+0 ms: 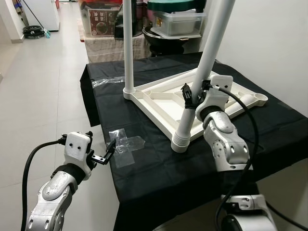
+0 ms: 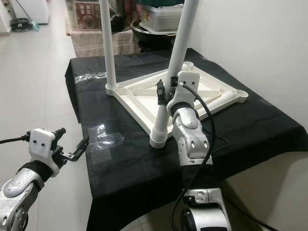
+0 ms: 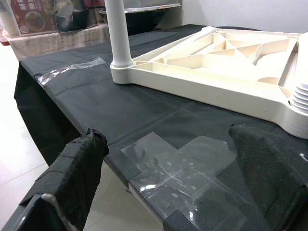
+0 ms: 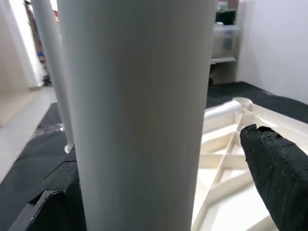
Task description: Building children table
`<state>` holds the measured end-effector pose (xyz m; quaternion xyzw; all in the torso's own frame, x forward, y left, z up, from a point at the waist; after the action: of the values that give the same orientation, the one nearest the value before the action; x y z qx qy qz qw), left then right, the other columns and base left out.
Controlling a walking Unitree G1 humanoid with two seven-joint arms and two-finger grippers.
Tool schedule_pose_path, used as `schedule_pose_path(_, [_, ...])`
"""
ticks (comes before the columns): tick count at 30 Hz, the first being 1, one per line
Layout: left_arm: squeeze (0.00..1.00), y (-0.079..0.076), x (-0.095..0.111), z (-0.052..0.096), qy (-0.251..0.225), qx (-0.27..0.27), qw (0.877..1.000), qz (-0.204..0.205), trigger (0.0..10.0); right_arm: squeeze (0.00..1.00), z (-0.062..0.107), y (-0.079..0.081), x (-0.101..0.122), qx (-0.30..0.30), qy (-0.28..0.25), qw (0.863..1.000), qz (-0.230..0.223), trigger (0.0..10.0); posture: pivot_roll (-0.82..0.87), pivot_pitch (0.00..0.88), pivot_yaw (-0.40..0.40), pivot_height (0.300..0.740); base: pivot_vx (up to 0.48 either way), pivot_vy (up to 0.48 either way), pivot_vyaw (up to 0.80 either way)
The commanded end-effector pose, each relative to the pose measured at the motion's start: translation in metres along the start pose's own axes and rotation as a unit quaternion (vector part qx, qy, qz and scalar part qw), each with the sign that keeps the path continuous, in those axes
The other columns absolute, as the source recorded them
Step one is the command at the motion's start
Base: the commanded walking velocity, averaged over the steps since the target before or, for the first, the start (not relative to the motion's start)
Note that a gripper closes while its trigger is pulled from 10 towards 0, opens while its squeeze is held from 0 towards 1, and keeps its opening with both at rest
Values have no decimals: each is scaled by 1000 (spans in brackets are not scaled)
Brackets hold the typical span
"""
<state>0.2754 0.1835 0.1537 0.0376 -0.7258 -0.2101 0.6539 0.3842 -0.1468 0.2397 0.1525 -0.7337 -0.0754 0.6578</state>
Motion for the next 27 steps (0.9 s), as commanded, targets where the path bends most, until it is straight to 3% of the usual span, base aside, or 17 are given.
schedule_pose_path(1, [0, -2, -5, 0, 10, -8, 1000, -5, 10000, 0, -3, 1, -1, 28, 19, 999, 2, 10000, 67, 0, -80, 740, 0, 0, 0])
schedule_pose_path(12, [0, -1, -5, 0, 9, -11, 1000, -7, 10000, 0, -9, -7, 4, 106, 43, 993, 13, 10000, 69, 0, -77, 740, 0, 0, 0])
schedule_pose_path(27, [0, -1, -5, -1, 9, -16, 1000, -8, 10000, 0, -15, -21, 11, 144, 62, 987, 23, 10000, 67, 0, -71, 740, 0, 0, 0])
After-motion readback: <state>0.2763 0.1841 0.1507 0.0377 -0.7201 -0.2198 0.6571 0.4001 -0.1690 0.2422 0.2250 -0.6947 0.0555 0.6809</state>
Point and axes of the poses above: a point about 5 cm out from each wrist's last joint towards the gripper, its own z axis pointing back from the gripper into the wrist, its own x axis along the axis of the wrist's last joint, y = z × x, the point moved 2 cm from there along -z, pointing out of the wrist towards the gripper, and after that the axes turned 15 degrees about -z, right-handed, at the moved point
